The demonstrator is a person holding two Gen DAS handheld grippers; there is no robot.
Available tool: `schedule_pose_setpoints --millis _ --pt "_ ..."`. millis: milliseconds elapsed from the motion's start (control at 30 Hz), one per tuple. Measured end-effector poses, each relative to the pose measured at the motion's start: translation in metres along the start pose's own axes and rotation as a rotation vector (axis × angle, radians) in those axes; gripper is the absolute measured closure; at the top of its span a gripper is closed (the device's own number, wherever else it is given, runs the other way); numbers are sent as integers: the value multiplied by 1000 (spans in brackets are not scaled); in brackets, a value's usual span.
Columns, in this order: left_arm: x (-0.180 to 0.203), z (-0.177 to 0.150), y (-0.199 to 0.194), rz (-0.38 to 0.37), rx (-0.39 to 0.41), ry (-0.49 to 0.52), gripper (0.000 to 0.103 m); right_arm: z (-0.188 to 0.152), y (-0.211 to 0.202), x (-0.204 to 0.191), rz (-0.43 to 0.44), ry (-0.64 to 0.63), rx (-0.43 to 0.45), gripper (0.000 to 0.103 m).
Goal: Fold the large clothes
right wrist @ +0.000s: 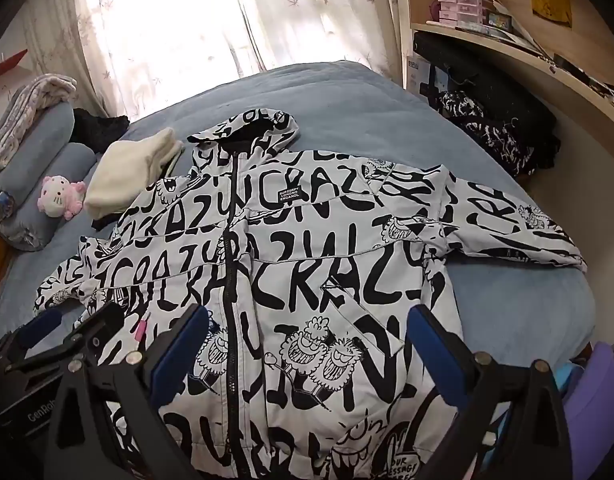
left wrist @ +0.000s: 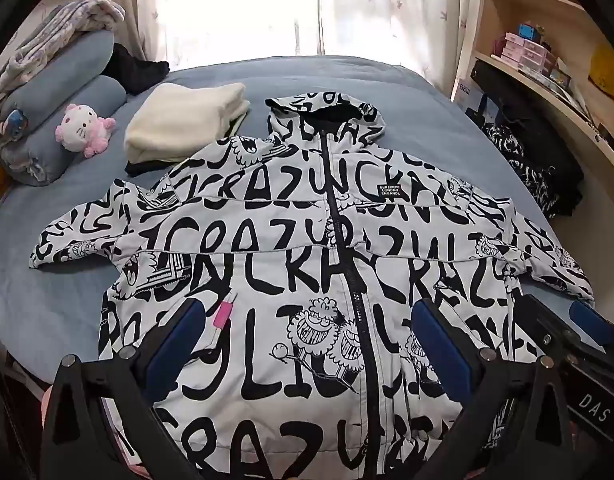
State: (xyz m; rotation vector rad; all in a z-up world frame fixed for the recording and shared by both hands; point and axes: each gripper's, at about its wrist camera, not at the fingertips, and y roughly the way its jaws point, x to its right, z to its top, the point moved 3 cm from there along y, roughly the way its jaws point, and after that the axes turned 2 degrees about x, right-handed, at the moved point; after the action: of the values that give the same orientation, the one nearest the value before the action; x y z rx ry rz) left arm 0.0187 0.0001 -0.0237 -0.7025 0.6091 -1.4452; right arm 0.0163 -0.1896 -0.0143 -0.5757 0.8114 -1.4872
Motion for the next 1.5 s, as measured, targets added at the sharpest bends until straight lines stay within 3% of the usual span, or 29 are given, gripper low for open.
schedule_pose_setpoints --millis 333,567,1500 --pt "2 -6 3 -7 -36 6 3 -4 -8 -4 3 12 9 3" --pt "0 -4 0 -41 -48 -2 9 -2 -5 -3 3 6 6 3" --pt "-4 -14 10 -13 -87 -2 9 -12 4 -5 2 -3 -20 3"
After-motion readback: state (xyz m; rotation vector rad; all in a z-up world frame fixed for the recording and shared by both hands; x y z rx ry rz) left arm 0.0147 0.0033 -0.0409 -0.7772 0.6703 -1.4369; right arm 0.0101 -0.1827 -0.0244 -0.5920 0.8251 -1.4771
